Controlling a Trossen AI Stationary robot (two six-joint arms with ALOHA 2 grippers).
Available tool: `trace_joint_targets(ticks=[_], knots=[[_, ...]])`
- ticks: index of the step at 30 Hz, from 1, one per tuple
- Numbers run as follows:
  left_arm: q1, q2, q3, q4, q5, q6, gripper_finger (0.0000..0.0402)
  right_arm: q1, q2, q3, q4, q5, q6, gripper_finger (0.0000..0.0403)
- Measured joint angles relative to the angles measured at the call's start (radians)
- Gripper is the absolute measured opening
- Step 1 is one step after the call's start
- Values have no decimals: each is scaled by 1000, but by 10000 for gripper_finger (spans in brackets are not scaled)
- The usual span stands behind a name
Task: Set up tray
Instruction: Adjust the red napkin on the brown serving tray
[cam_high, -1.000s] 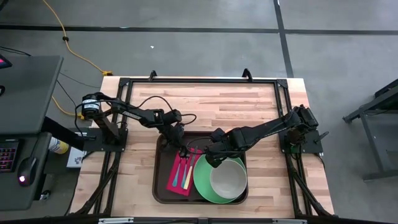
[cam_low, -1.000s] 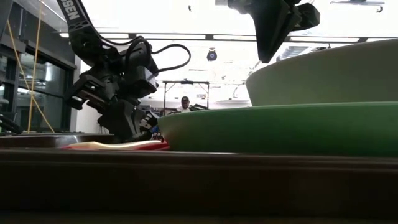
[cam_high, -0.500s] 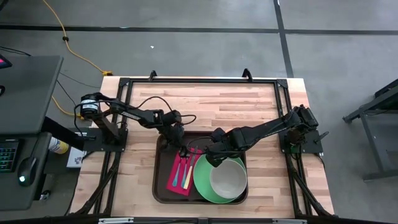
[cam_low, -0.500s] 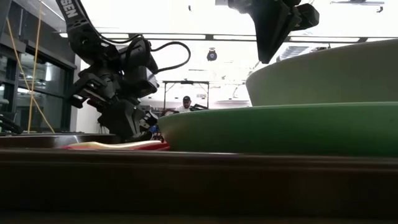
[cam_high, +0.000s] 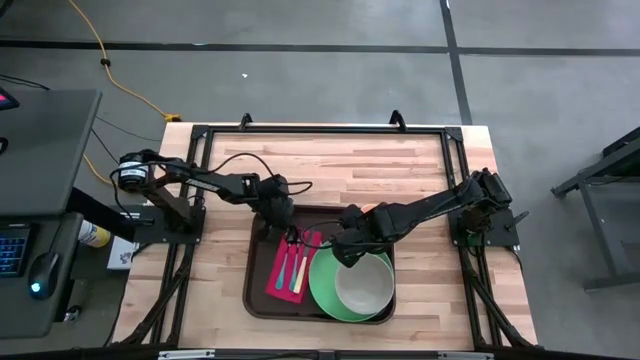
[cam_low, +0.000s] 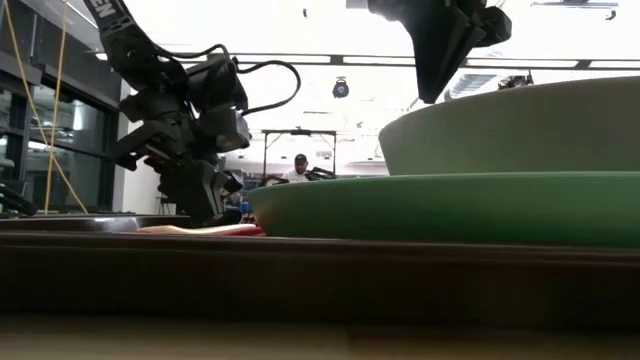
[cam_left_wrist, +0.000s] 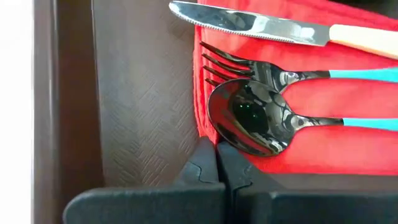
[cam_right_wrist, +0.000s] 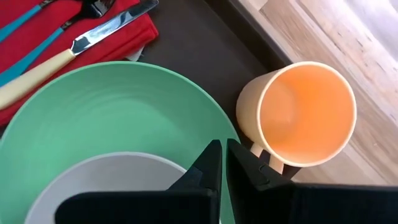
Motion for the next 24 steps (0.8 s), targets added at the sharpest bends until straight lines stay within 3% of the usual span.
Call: trace_joint_targets(ticks=[10, 24], knots=[[0, -7, 1, -20, 1, -79, 11, -21, -3, 0, -18, 23, -27, 0], [0, -111, 1, -166, -86, -144, 11, -53, -77, 0, -46, 104, -62, 0]])
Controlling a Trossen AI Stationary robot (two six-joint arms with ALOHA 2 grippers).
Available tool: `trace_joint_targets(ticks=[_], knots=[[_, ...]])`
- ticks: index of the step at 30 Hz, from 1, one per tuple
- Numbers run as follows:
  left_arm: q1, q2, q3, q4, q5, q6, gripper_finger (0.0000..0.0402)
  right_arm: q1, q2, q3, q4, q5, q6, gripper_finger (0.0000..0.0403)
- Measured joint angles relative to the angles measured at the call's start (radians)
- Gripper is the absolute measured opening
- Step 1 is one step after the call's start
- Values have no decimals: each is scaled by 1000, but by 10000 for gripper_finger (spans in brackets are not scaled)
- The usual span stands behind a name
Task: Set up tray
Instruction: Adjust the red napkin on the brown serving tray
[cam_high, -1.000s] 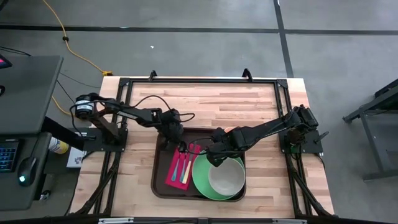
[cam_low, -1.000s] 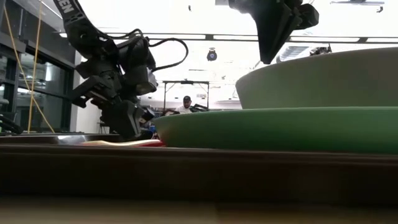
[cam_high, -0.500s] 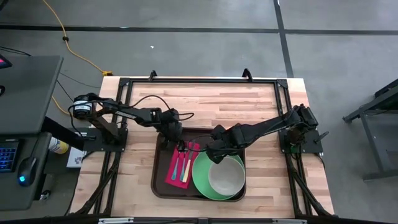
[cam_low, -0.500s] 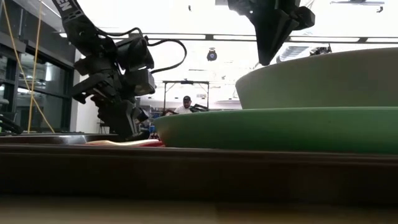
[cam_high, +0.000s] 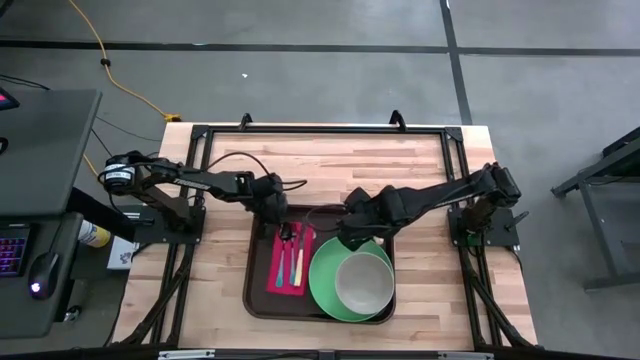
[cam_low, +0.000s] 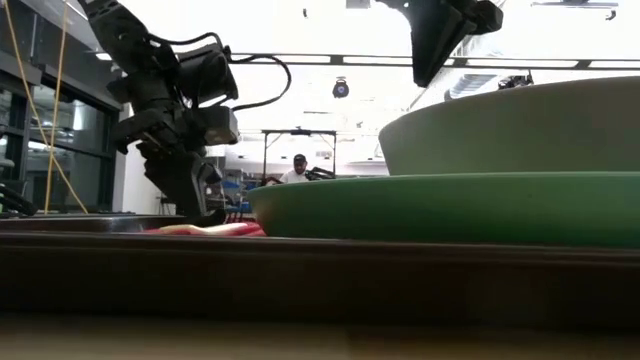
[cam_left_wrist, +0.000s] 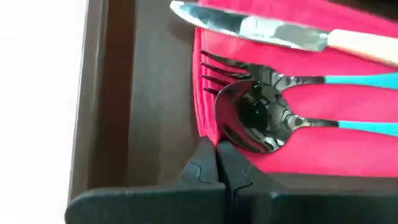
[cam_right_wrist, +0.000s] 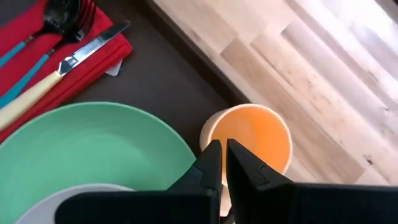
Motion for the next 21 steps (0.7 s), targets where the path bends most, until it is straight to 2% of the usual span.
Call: trace_joint_targets(ticks=[11, 21], knots=[[-5, 0, 0, -68, -8, -3, 11, -19, -42, 0, -32, 39, -32, 0], [-89, -1, 2, -77, -13, -1, 11, -38, -42, 0, -39, 39, -79, 0]])
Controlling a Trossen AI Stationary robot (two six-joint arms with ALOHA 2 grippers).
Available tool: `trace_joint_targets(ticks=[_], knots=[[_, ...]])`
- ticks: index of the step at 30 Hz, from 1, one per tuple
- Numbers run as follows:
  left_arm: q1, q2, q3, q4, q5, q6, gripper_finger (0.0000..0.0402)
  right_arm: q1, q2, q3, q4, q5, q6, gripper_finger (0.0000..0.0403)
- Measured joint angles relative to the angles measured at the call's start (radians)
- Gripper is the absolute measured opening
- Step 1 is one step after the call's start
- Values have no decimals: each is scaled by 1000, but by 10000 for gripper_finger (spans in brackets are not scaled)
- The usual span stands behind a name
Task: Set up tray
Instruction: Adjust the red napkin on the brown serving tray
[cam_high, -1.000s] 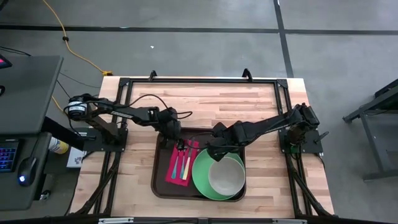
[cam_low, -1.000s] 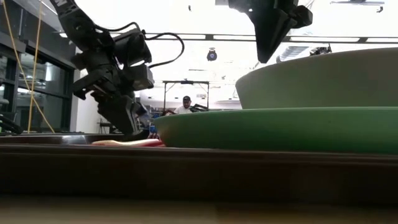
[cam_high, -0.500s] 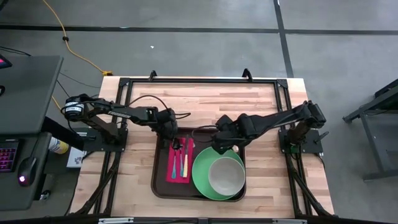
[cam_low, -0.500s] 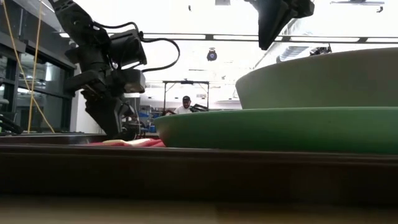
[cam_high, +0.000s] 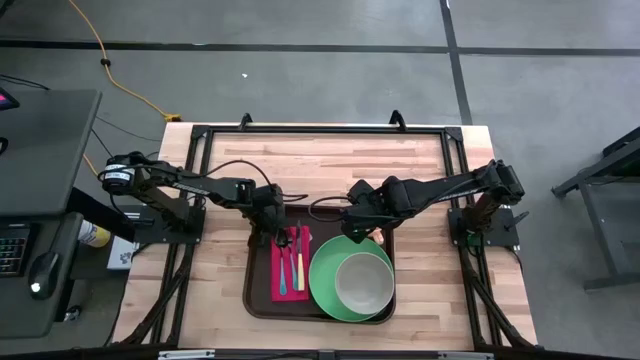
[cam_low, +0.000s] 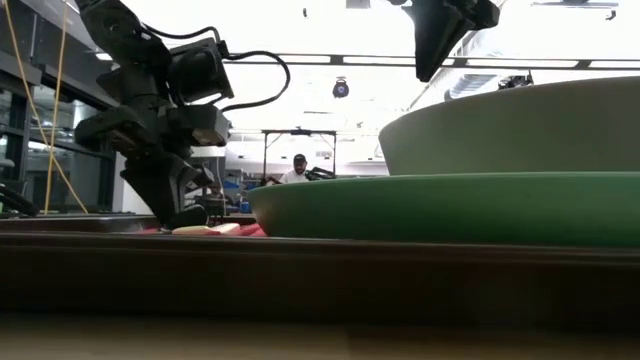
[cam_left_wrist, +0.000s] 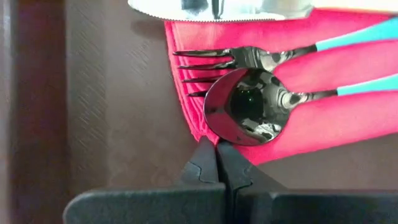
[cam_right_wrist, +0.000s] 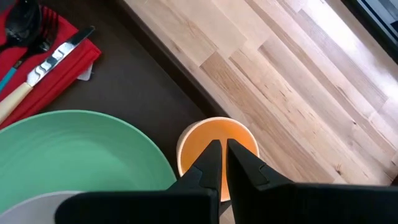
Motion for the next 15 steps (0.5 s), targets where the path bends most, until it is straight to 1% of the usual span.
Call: trace_joint_targets(ticks=[5, 11, 15], knots=[[-10, -2, 2, -53, -32, 22, 11, 0, 0, 0, 0, 0, -6, 0], [-10, -3, 2, -56, -46, 50, 11, 0, 0, 0, 1, -14, -23, 0], [-10, -1, 21, -72, -85, 81, 11, 0, 0, 0, 3, -19, -25, 0]])
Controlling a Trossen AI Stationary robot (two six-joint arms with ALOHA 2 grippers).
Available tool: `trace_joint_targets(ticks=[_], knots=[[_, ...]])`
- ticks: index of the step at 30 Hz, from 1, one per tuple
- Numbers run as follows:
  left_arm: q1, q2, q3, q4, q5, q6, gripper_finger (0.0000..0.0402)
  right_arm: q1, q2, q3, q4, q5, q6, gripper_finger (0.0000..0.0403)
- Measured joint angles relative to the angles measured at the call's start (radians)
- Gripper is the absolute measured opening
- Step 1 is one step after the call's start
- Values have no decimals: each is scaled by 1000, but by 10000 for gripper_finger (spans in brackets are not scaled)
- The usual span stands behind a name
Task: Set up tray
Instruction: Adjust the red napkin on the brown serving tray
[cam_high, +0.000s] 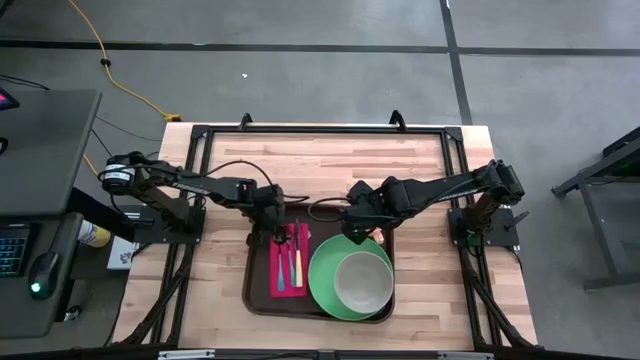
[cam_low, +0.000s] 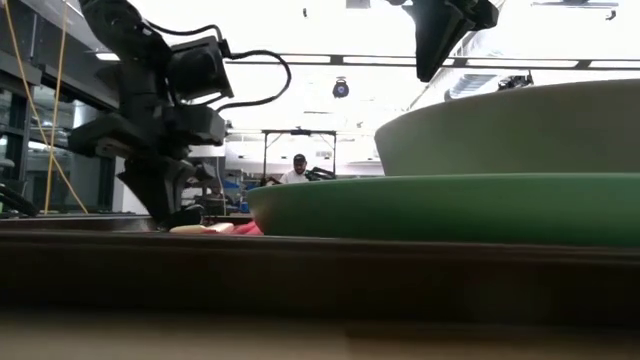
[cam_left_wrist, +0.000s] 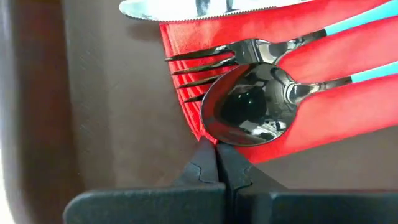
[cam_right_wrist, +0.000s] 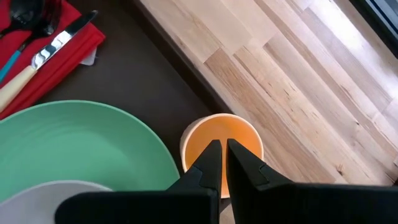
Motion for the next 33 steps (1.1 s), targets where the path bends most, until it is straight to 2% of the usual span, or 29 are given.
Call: trace_joint_targets(ticks=[3, 12, 23, 33], knots=[[1, 2, 28, -4, -40, 42, 11, 0, 0, 0, 1, 0, 0, 0], [1, 2, 93, -82, -75, 157, 11, 0, 0, 0, 4, -1, 0, 0], [1, 2, 94, -109, -141, 188, 11, 0, 0, 0, 4, 1, -8, 0], [1, 2, 94, -81, -134, 198, 11, 0, 0, 0, 5, 4, -9, 0]])
